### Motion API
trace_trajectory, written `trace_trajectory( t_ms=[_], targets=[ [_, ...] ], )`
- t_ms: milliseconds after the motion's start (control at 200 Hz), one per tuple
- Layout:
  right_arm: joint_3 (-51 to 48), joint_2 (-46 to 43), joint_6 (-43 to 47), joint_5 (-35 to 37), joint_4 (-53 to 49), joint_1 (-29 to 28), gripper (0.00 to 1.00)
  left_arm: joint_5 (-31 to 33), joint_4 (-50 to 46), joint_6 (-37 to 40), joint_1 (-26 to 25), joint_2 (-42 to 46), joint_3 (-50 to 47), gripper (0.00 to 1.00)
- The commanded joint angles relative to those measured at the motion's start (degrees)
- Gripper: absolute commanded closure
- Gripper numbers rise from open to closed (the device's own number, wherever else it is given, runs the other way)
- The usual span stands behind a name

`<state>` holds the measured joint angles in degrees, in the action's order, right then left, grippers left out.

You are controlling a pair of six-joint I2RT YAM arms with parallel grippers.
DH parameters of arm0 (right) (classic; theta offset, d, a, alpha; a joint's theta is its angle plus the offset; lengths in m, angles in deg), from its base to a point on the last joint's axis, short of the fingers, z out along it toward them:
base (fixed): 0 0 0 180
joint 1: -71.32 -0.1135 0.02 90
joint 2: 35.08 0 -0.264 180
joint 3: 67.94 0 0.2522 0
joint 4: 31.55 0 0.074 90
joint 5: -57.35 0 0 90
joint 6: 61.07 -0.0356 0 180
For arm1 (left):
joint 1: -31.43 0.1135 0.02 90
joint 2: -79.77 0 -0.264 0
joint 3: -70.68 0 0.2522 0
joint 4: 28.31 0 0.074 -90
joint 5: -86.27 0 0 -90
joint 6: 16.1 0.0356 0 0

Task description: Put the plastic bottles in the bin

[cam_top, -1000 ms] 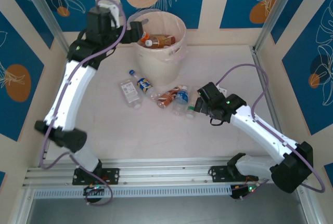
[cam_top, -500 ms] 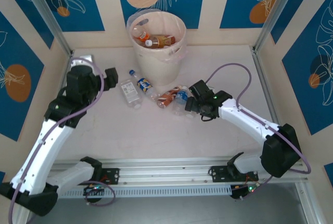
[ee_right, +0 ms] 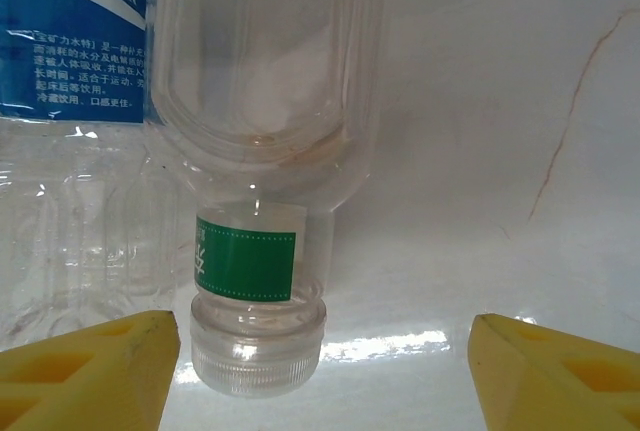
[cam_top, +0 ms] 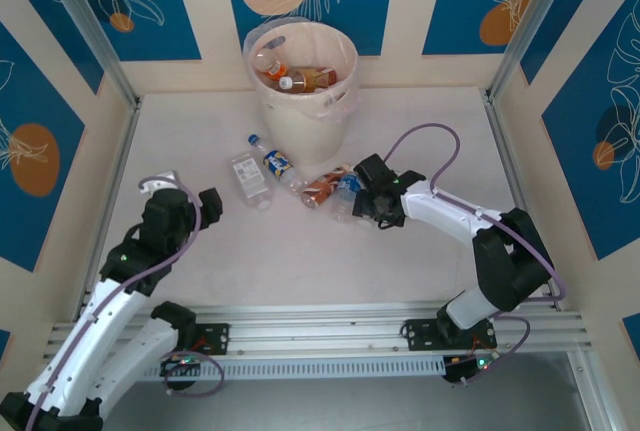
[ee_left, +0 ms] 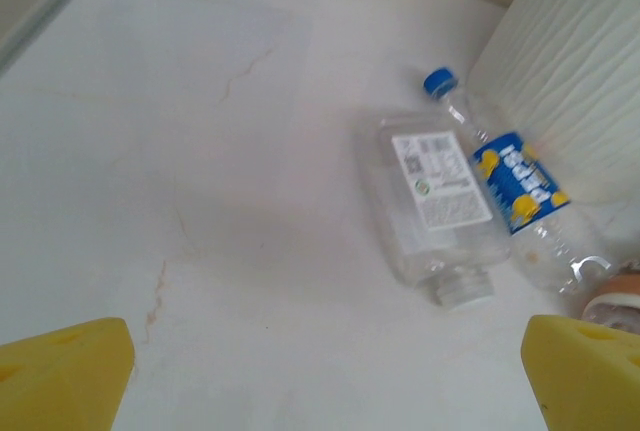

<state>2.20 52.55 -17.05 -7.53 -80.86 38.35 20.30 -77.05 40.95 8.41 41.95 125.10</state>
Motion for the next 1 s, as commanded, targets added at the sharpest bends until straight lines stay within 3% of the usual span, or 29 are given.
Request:
trace_trajectory(
  t_ms=[0,210,995],
  targets=[
    [-0.38,0.68,0.65,-1.11,1.16,0.53,0.24,-0.57,3.00,-2.48,-0.36,0.73,-4.68,0.00],
    [-1.33,1.65,1.54,-1.83,2.65,1.46,0.25,-1.48,7.21,-3.07,-0.42,0.66,-9.78,0.00],
    [-1.80,7.79,5.00,-6.82,9.63,4.50,0.34,-0.22,8.00,-3.44,-0.35,-2.34,-9.38,0.01]
  ],
)
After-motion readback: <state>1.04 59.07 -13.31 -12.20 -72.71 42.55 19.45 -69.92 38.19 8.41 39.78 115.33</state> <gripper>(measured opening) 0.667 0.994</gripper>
